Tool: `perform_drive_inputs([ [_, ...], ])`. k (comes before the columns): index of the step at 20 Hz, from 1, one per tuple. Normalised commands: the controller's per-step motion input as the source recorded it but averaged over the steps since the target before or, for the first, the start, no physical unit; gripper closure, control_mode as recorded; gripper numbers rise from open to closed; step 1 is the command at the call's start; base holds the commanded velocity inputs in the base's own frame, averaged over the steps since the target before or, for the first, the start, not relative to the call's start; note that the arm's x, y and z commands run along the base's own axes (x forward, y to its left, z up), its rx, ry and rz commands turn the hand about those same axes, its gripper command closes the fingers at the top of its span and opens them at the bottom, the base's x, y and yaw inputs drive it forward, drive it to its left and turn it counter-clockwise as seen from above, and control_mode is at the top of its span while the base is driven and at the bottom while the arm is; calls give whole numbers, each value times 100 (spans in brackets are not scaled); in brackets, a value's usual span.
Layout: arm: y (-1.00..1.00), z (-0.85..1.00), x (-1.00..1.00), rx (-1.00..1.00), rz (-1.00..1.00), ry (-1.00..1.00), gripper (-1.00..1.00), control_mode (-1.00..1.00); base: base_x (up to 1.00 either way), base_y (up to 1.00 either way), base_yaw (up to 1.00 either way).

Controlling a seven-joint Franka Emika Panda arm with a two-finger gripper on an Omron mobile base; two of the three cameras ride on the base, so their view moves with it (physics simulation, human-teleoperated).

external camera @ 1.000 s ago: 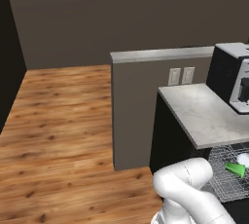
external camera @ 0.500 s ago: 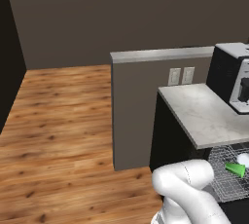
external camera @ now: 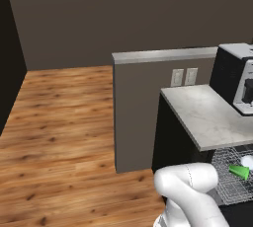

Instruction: Pick up the cup and bowl from the counter, place them in the dishwasher, and close the dishwasher door.

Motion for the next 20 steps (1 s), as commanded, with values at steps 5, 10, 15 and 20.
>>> perform_drive_inputs([
  [5, 2, 0, -54, 0, 6, -15, -100, -100, 0, 0, 0],
  [10, 0, 0, -66, 0, 7, -16, -100, -100, 0, 0, 0],
  [15, 2, -24, -48, -2, 7, -11, -100, -100, 0, 0, 0],
  [20, 4, -54, -15, -6, 5, -4, -100, -100, 0, 0, 0],
])
